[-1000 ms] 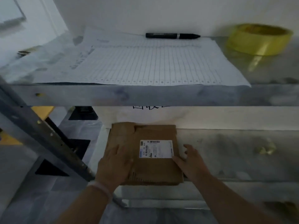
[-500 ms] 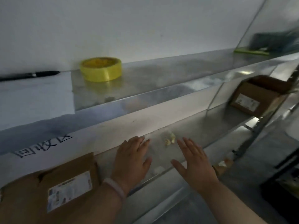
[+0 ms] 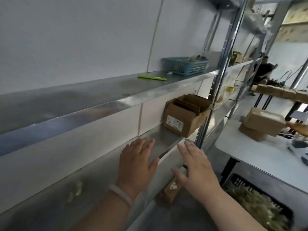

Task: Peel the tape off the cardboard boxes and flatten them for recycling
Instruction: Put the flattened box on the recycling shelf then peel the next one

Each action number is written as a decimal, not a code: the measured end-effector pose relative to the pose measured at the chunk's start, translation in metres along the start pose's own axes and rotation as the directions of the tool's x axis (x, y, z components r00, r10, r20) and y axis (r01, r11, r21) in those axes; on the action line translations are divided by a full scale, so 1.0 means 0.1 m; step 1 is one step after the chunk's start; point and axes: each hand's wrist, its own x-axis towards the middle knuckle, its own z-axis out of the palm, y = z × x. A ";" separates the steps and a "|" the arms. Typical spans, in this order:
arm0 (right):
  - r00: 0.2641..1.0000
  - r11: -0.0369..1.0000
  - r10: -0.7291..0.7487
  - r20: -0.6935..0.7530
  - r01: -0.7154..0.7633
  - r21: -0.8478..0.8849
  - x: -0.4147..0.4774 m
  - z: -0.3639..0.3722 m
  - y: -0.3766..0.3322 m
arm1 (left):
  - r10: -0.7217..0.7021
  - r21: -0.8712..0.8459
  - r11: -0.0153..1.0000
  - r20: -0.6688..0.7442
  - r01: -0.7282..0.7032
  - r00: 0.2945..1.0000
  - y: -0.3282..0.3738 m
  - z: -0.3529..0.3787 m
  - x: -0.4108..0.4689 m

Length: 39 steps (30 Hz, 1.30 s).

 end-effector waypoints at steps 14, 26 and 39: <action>0.957 0.957 0.269 0.106 -0.278 0.085 1.16 0.52 1.73 | 0.024 -0.143 0.990 0.139 -0.004 0.990 0.28 1.69 1.59; 0.903 0.884 0.372 0.213 -0.415 0.217 2.52 0.82 2.66 | 0.044 -0.249 0.968 0.260 0.023 0.964 0.29 2.67 2.86; 0.956 0.903 0.046 0.290 -0.164 0.398 3.22 1.17 3.48 | -0.265 -0.211 0.930 0.185 0.301 0.947 0.54 3.30 3.33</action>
